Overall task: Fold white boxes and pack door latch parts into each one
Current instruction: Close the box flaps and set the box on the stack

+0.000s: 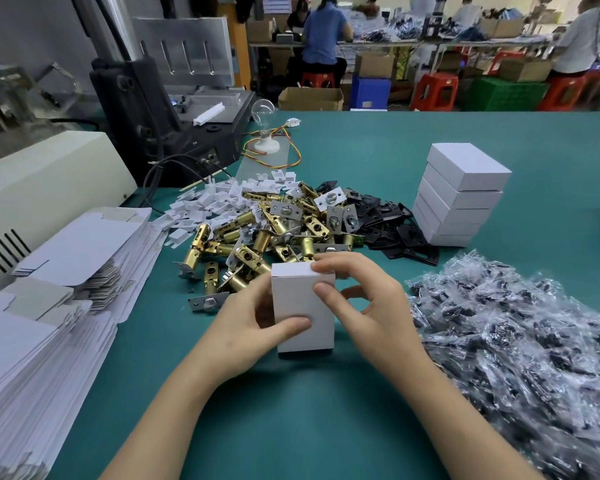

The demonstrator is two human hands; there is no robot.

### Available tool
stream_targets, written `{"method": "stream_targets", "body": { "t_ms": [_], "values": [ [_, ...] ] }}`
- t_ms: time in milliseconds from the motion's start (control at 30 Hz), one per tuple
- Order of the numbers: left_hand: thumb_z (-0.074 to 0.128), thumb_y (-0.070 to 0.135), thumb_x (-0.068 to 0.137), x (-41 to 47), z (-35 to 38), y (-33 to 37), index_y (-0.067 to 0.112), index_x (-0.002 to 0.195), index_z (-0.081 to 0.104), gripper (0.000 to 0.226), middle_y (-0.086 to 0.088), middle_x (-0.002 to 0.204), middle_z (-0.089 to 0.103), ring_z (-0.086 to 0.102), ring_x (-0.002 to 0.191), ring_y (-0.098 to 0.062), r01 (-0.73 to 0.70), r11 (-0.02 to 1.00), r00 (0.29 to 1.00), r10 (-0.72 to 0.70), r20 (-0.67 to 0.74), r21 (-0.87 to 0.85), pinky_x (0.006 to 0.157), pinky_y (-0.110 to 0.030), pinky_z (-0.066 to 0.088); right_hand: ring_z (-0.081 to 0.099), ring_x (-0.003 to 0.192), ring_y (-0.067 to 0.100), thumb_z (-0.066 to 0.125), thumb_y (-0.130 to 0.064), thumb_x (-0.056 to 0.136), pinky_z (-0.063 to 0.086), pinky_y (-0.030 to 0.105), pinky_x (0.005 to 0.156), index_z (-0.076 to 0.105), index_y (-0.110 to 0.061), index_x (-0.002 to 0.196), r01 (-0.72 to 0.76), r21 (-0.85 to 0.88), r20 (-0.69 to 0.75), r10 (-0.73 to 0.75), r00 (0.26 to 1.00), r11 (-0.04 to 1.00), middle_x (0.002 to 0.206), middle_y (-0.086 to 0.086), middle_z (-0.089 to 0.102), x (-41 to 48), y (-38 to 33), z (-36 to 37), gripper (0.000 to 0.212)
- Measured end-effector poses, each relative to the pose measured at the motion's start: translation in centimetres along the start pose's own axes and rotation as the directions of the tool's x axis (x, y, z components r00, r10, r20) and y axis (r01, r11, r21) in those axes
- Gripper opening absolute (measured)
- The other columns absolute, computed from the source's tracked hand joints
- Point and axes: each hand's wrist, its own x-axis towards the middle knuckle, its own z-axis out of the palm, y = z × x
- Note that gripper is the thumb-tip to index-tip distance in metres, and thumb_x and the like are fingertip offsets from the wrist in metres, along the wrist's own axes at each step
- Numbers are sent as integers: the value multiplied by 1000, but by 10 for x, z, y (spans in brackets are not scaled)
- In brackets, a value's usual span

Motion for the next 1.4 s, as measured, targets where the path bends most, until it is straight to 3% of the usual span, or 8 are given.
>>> {"method": "stream_targets", "body": {
  "t_ms": [200, 433, 633, 867, 1000, 1100, 1233, 1400],
  "values": [
    [84, 39, 78, 2, 3, 0, 37, 121, 68, 46, 17, 109, 78, 75, 98, -3, 13, 994, 990, -27, -135, -105, 75, -15, 57, 59, 115, 7, 68, -53, 88, 43, 13, 88, 54, -26, 138, -35, -88, -27, 33, 999, 996, 130, -14, 60, -5, -5, 5, 59],
    [92, 32, 74, 6, 10, 0, 23, 116, 70, 48, 7, 102, 81, 77, 91, -9, 57, 927, 933, -182, -310, -371, 68, -19, 59, 50, 127, 16, 64, -80, 71, 46, 38, 99, 46, -28, 146, 57, -492, 139, 14, 990, 869, 139, -5, 48, -15, -22, 24, 93],
    [85, 35, 81, 6, 11, 2, 23, 122, 69, 46, 1, 108, 80, 77, 99, -17, 81, 895, 925, -231, -300, -439, 70, -24, 61, 51, 121, 24, 70, -55, 78, 47, 37, 90, 45, -26, 145, 75, -612, 145, 19, 989, 787, 133, 1, 52, -14, -31, 37, 77],
    [81, 67, 78, 4, 2, 9, 13, 142, 58, 87, -17, 133, 71, 73, 116, -29, 51, 647, 996, -88, -8, -761, 78, -36, 65, 52, 117, 13, 74, -43, 78, 43, 26, 97, 56, -23, 137, -74, -286, -105, 46, 993, 955, 129, -5, 61, 19, -41, -1, 64],
    [49, 55, 97, 4, 0, 7, 11, 146, 53, 66, -20, 138, 68, 67, 126, -38, 56, 672, 997, -82, 1, -738, 82, -35, 64, 58, 104, 20, 73, -40, 84, 51, 36, 86, 58, -24, 133, -135, -352, -224, 57, 973, 926, 117, -2, 64, 64, -36, -57, 54],
    [55, 58, 91, 3, -1, 8, 11, 146, 54, 71, -21, 137, 68, 67, 125, -39, 54, 679, 998, -70, 9, -732, 83, -36, 64, 58, 107, 22, 72, -38, 87, 49, 32, 87, 60, -20, 132, -219, -429, -345, 65, 936, 876, 121, 4, 63, 100, -23, -105, 50],
    [49, 58, 95, 3, 1, 8, 13, 144, 55, 67, -19, 137, 69, 68, 124, -37, 67, 708, 997, -67, 28, -703, 84, -37, 64, 57, 116, 32, 69, -42, 85, 49, 46, 99, 62, -15, 128, -345, -506, -461, 91, 883, 791, 124, 13, 65, 133, 3, -155, 50],
    [43, 54, 100, 3, 3, 5, 14, 145, 54, 61, -18, 137, 69, 68, 124, -37, 95, 735, 995, -82, 52, -671, 84, -38, 64, 49, 124, 38, 64, -41, 90, 42, 43, 100, 59, -13, 132, -481, -535, -494, 204, 845, 695, 129, 20, 60, 137, 32, -169, 52]
  ]
}}
